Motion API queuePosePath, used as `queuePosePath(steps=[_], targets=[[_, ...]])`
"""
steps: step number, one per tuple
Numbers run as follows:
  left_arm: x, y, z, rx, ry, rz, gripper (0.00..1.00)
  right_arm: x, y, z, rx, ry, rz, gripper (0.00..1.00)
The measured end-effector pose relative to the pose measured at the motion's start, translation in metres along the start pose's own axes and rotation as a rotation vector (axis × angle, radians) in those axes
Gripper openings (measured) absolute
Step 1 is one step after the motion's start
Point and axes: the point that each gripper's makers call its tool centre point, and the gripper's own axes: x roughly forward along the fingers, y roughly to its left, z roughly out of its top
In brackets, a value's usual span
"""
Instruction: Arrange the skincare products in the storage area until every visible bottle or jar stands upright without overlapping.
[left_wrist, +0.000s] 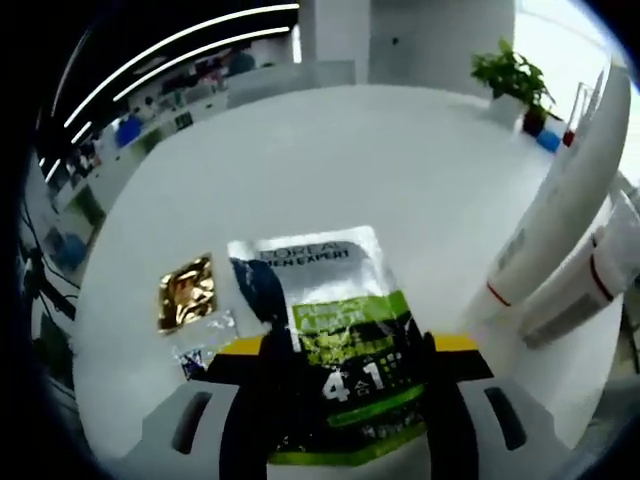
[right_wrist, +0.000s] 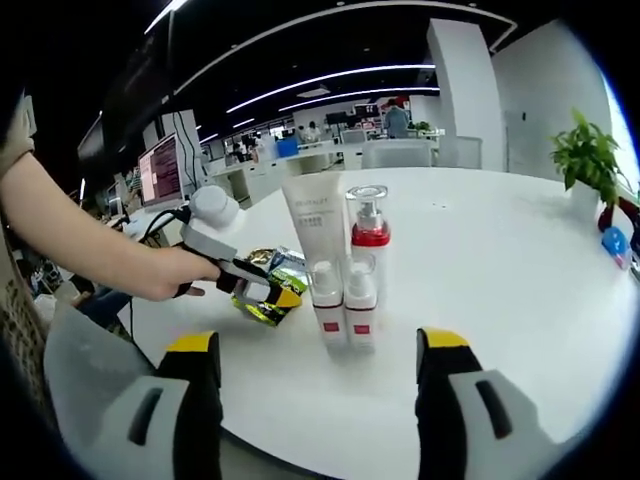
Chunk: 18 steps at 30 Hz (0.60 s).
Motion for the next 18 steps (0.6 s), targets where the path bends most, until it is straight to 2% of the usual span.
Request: queuePosePath(steps=[9, 12, 13, 18], targets=[[-0.001, -0.006, -0.001, 0.003, -0.014, -0.045, 0.40, -0.001, -0.001, -0.001, -0.009, 0.007, 0.000, 0.80], [-0.006, -0.010, 0.001, -0.141, -0.033, -0.093, 0.29, -0.001, -0.001, -0.001, -0.011, 0.007, -0.002, 0.80], [-0.007, -0.010, 0.002, -0.155, -0.040, -0.095, 0.24, -0.001, -0.002, -0.001, -0.012, 0.007, -0.002, 0.80], [-0.014, -0.013, -0.003, -0.108, -0.034, -0.102, 0.22, -0.002, -0.002, -0.002, -0.018, 0.009, -0.003, 0.80]])
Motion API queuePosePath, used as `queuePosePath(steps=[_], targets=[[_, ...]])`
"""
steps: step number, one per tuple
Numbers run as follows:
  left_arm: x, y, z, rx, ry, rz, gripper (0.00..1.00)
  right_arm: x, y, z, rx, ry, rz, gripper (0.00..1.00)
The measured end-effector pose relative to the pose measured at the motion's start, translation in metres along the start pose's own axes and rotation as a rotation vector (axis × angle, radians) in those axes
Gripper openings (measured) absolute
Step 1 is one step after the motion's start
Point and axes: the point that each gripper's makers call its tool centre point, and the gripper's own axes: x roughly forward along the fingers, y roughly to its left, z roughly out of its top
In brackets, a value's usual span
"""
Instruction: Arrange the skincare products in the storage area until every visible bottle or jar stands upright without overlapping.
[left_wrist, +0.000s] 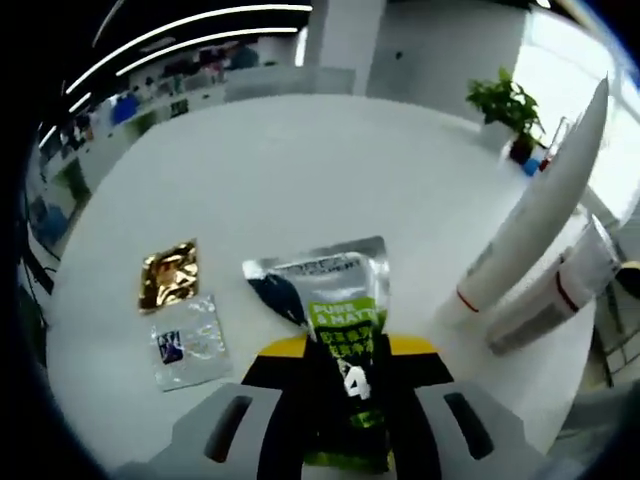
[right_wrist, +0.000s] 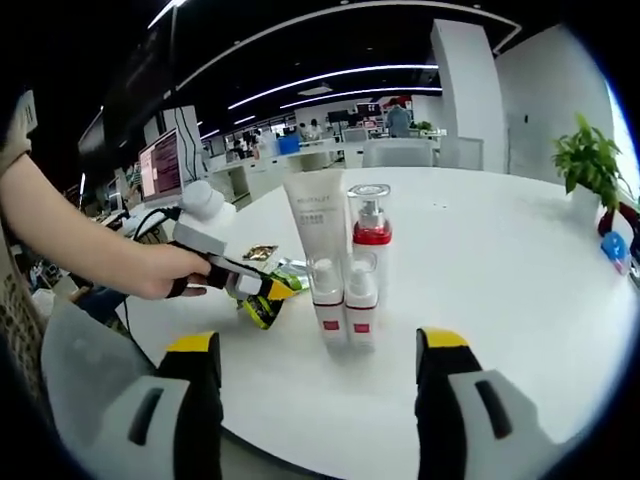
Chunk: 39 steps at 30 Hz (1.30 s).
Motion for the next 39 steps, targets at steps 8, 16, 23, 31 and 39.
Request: queuePosePath(steps=[8, 16, 23, 31, 39], targets=[[-0.010, -0.005, -0.009, 0.000, 0.016, -0.015, 0.19, 0.000, 0.002, 0.000, -0.012, 0.002, 0.001, 0.79], [-0.022, -0.013, -0.019, -0.059, 0.021, -0.054, 0.17, 0.000, 0.004, 0.000, -0.025, 0.004, 0.006, 0.79], [-0.038, -0.023, -0.018, -0.119, -0.012, -0.103, 0.17, 0.001, 0.007, 0.000, -0.032, 0.008, 0.010, 0.78], [-0.057, -0.032, -0.016, -0.149, -0.050, -0.146, 0.17, 0.003, 0.011, 0.000, -0.053, 0.015, 0.024, 0.77], [-0.070, -0.025, -0.020, -0.165, -0.081, -0.157, 0.17, 0.004, 0.017, -0.001, -0.083, 0.028, 0.039, 0.76]])
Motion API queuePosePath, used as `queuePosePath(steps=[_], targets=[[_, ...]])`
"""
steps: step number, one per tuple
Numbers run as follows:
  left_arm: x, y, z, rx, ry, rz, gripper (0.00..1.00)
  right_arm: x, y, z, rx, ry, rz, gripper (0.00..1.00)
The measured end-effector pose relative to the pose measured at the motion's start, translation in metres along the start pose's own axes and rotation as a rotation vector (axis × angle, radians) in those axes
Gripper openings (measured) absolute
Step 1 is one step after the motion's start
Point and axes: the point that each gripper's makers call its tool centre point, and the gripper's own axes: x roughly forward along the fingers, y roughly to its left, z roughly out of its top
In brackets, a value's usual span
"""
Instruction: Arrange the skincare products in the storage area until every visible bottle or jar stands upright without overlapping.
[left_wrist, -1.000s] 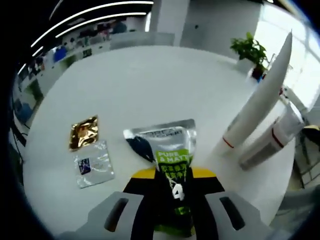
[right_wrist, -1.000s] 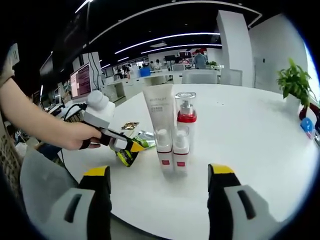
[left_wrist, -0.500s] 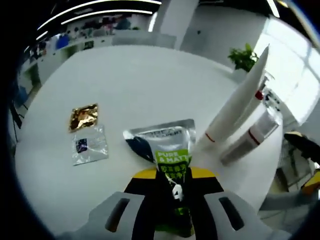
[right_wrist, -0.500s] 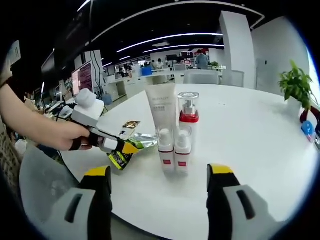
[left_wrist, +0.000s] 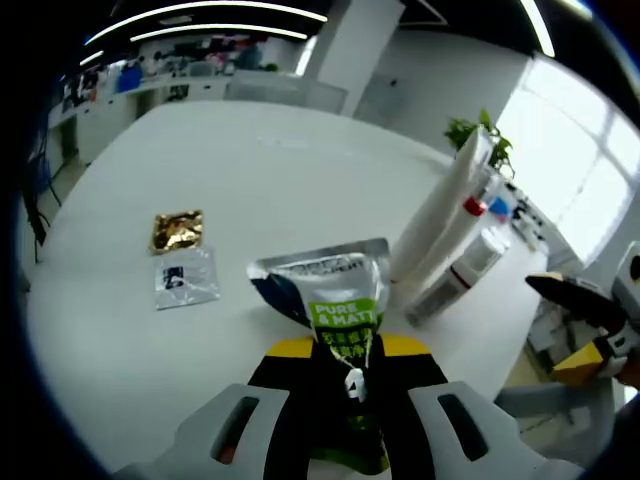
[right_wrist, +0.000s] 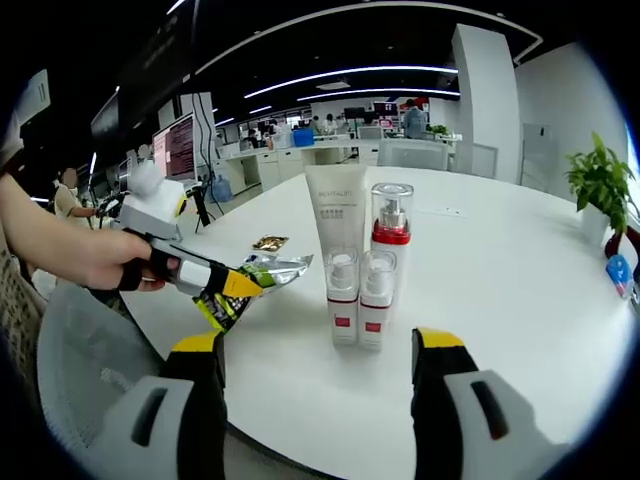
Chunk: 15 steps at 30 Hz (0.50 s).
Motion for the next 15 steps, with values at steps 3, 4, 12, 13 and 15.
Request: queuePosePath(steps=[3, 4, 12, 13, 15], targets=[[-0.007, -0.003, -0.002, 0.018, -0.014, -0.005, 0.17, 0.000, 0.002, 0.000, -0.006, 0.003, 0.005, 0.75], [-0.009, -0.004, -0.002, 0.024, -0.017, -0.007, 0.17, 0.000, 0.002, 0.000, -0.005, 0.003, 0.007, 0.75], [-0.026, -0.011, -0.001, 0.035, -0.061, -0.032, 0.17, -0.002, 0.007, 0.002, 0.042, -0.001, 0.042, 0.70], [-0.028, -0.013, -0.001, 0.034, -0.068, -0.036, 0.17, -0.002, 0.007, 0.002, 0.045, -0.001, 0.042, 0.70], [-0.033, -0.016, 0.000, 0.039, -0.084, -0.049, 0.17, -0.003, 0.008, 0.002, 0.047, -0.003, 0.043, 0.69]])
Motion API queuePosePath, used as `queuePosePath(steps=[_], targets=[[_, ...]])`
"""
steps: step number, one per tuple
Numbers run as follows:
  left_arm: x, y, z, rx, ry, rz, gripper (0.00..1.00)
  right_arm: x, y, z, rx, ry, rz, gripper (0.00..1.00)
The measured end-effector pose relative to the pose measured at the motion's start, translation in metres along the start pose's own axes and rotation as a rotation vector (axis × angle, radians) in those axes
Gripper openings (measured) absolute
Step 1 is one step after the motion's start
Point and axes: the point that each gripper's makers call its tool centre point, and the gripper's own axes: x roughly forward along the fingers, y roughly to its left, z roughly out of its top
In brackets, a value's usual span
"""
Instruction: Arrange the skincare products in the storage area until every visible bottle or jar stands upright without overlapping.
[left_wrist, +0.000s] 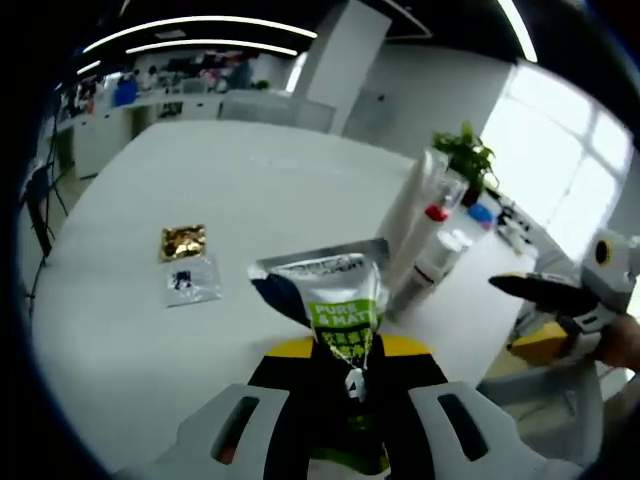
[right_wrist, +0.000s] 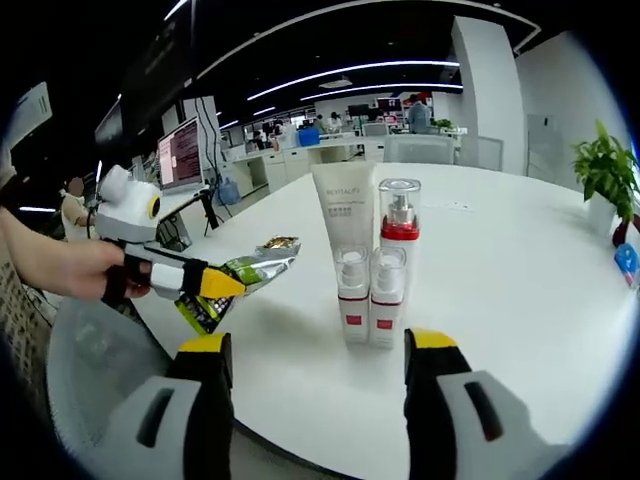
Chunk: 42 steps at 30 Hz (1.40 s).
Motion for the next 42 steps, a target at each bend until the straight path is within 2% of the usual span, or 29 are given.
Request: queuePosePath(steps=[10, 14, 17, 19, 23, 26, 29, 34, 39, 40, 42], targets=[[-0.023, -0.020, 0.007, 0.010, -0.076, -0.061, 0.17, -0.003, 0.010, 0.004, -0.018, -0.014, 0.039, 0.65], [-0.034, -0.025, 0.012, 0.015, -0.107, -0.078, 0.17, -0.004, 0.021, 0.007, -0.006, -0.018, 0.099, 0.63], [-0.041, -0.031, 0.015, 0.029, -0.127, -0.101, 0.17, -0.008, 0.039, 0.015, 0.079, -0.049, 0.210, 0.55], [-0.045, -0.035, 0.016, 0.035, -0.132, -0.116, 0.17, -0.010, 0.043, 0.019, 0.116, -0.066, 0.242, 0.50], [-0.051, -0.048, 0.018, 0.053, -0.154, -0.155, 0.17, -0.012, 0.056, 0.037, 0.243, -0.133, 0.298, 0.51], [-0.054, -0.057, 0.019, 0.053, -0.169, -0.190, 0.17, -0.012, 0.062, 0.049, 0.299, -0.189, 0.326, 0.48], [-0.057, -0.067, 0.021, 0.056, -0.181, -0.226, 0.17, -0.011, 0.066, 0.058, 0.360, -0.214, 0.349, 0.41], [-0.061, -0.082, 0.022, 0.090, -0.191, -0.266, 0.17, -0.007, 0.071, 0.068, 0.429, -0.242, 0.377, 0.41], [-0.062, -0.093, 0.022, 0.155, -0.187, -0.281, 0.18, -0.001, 0.070, 0.075, 0.513, -0.270, 0.372, 0.39], [-0.062, -0.095, 0.023, 0.158, -0.188, -0.286, 0.18, -0.001, 0.070, 0.076, 0.517, -0.277, 0.371, 0.37], [-0.063, -0.095, 0.024, 0.162, -0.193, -0.289, 0.18, 0.001, 0.068, 0.075, 0.516, -0.284, 0.351, 0.23]])
